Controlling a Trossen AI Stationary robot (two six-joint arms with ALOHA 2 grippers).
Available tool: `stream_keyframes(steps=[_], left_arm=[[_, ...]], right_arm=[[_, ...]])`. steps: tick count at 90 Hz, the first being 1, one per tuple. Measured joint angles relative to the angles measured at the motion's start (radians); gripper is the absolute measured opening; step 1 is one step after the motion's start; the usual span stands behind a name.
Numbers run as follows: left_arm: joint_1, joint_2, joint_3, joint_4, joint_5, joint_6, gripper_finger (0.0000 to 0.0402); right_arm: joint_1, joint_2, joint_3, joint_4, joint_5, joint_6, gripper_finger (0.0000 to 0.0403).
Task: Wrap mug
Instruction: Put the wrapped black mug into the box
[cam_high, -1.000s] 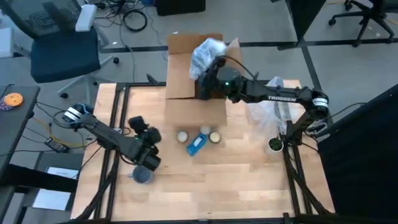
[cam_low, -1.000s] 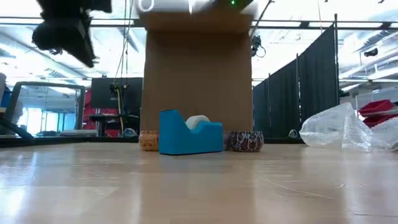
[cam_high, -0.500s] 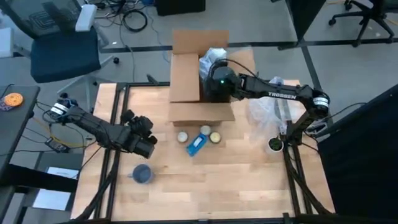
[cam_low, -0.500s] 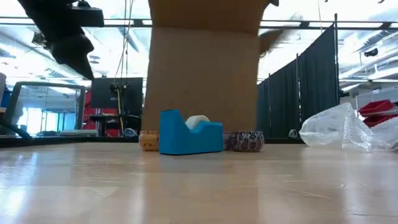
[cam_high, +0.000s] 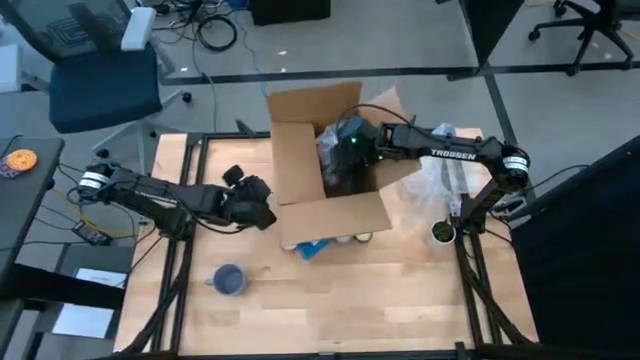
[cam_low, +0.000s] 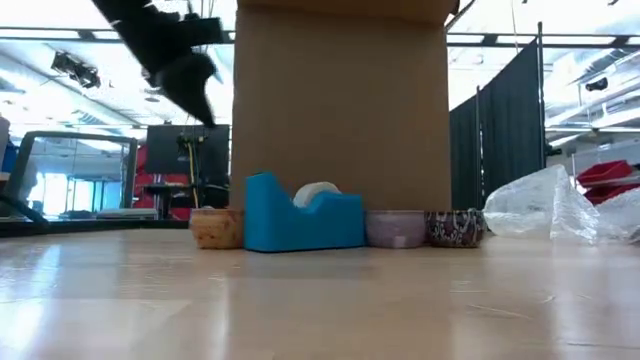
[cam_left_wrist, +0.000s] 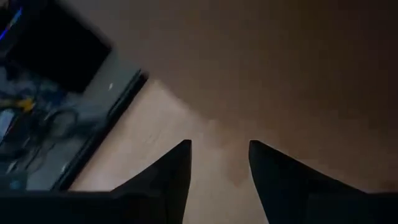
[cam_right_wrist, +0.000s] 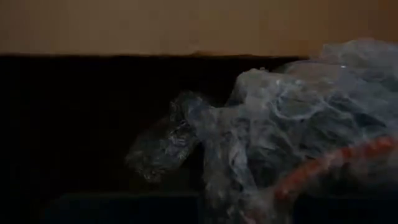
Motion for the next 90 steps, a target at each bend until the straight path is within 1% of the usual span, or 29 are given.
stream_keyframes(steps=[7, 21, 27, 43, 53, 58, 65, 72, 81, 90], left_arm=[[0.029, 0.019, 0.000, 0.098, 0.023, 0.088, 0.0147], [0.089, 0.097, 0.001, 0.259, 0.066, 0.221, 0.0147], [0.114, 0.140, 0.001, 0.312, 0.086, 0.253, 0.0147], [0.163, 0.240, 0.001, 0.395, 0.109, 0.314, 0.0147], [0.187, 0.293, 0.001, 0.436, 0.154, 0.340, 0.0147], [0.194, 0.311, 0.001, 0.446, 0.168, 0.348, 0.0147], [0.199, 0.326, 0.001, 0.449, 0.175, 0.353, 0.0147], [0.200, 0.328, 0.001, 0.447, 0.175, 0.381, 0.0147], [0.200, 0.327, 0.001, 0.452, 0.175, 0.399, 0.0147], [0.200, 0.327, 0.001, 0.446, 0.174, 0.403, 0.0147]], right_arm=[[-0.013, 0.001, 0.000, 0.000, -0.061, 0.055, 0.0008], [-0.043, 0.002, 0.000, -0.029, -0.106, 0.183, 0.0008], [-0.055, 0.002, 0.000, -0.069, -0.112, 0.204, 0.0008], [-0.069, 0.002, -0.069, -0.104, -0.118, 0.195, 0.0009], [-0.072, 0.002, -0.134, -0.096, -0.108, 0.197, 0.0011], [-0.074, 0.003, -0.155, -0.096, -0.086, 0.209, 0.0013], [-0.075, 0.003, -0.190, -0.082, -0.028, 0.214, 0.0017], [-0.076, 0.003, -0.222, -0.075, 0.011, 0.229, 0.0027], [-0.077, 0.002, -0.257, -0.043, 0.008, 0.263, 0.0053], [-0.076, 0.000, -0.268, -0.039, -0.003, 0.295, 0.0088]])
